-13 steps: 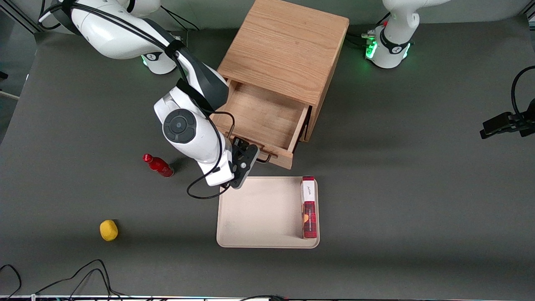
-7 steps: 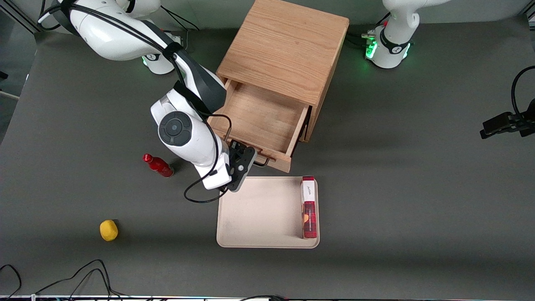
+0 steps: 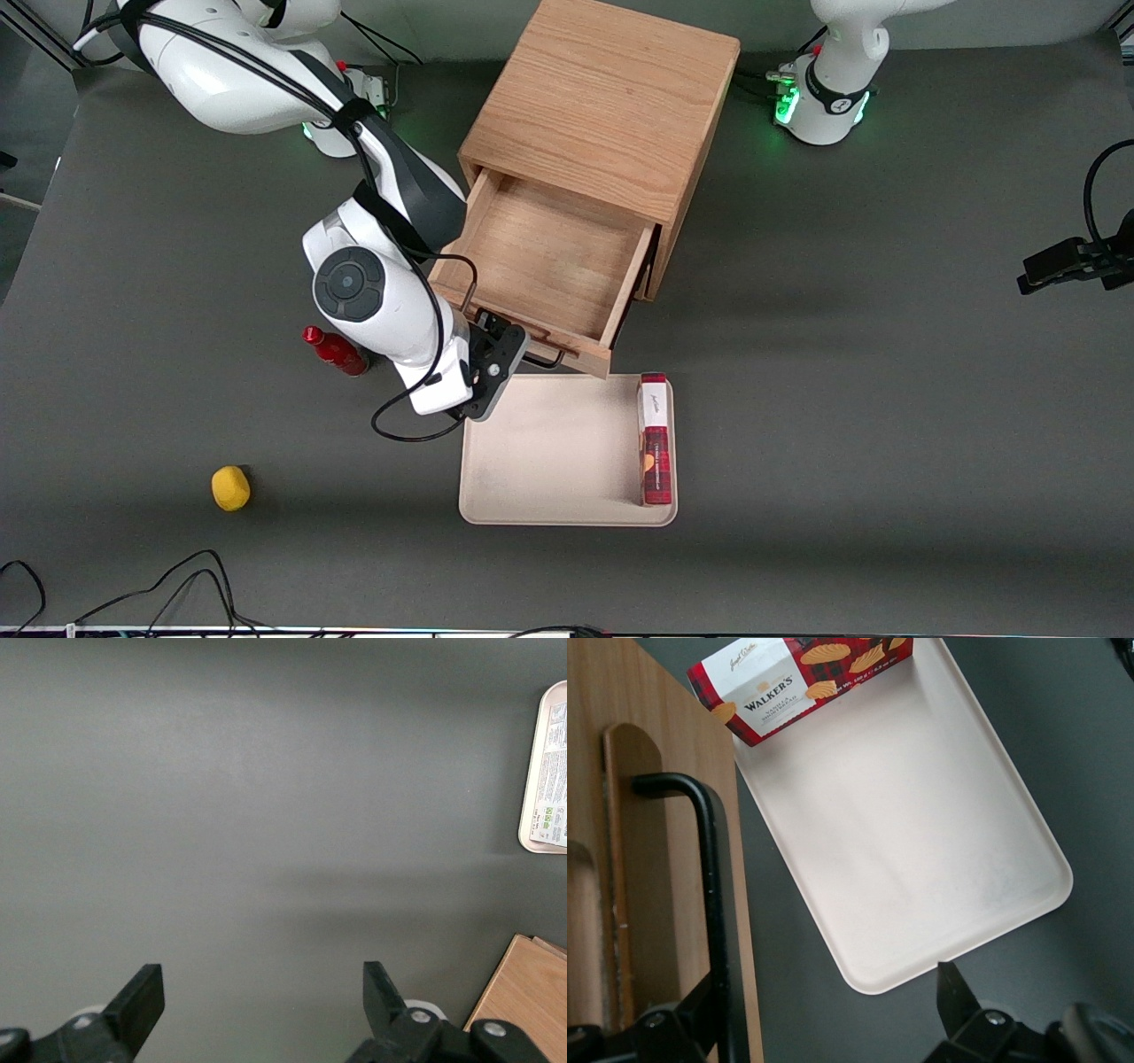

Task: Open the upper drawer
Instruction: 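Pull the upper drawer outward by its handle with the right gripper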

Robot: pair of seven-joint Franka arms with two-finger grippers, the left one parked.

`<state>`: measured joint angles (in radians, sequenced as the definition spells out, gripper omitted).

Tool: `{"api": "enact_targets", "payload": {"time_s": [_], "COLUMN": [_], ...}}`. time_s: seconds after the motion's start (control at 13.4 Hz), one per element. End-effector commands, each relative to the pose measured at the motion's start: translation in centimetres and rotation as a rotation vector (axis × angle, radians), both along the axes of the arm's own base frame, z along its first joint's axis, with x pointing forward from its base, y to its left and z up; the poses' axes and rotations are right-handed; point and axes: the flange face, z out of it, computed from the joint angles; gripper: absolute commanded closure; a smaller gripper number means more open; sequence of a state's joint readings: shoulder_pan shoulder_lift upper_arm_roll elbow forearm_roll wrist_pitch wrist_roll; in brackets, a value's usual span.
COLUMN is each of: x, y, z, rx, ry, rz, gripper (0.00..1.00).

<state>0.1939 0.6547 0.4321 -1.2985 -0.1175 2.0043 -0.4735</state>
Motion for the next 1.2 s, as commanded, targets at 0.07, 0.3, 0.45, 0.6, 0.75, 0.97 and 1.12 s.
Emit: {"api": "enact_targets", "payload": {"time_s": [0.07, 0.3, 0.45, 0.6, 0.75, 0.97, 1.12], "x": [1.3, 1.7, 2.3, 2.7, 2.9, 3.3, 3.4], "y": [-0.9, -1.3, -1.5, -2.0, -2.2, -2.9, -2.9], "z": [0.8, 0.7, 0.9, 0.8, 1.4, 1.5, 1.7], "rx": [-0.008, -0.004, 0.005, 0.001, 0.008, 0.008, 0.009], "ry": [-0.024, -0.026, -0.033, -0.034, -0.041, -0.044, -0.044], "rz": [0.021, 0.013, 0.005, -0.009, -0.016, -0.027, -0.037], "gripper": [0.0, 0.0, 0.0, 0.0, 0.0, 0.0, 0.0]}}
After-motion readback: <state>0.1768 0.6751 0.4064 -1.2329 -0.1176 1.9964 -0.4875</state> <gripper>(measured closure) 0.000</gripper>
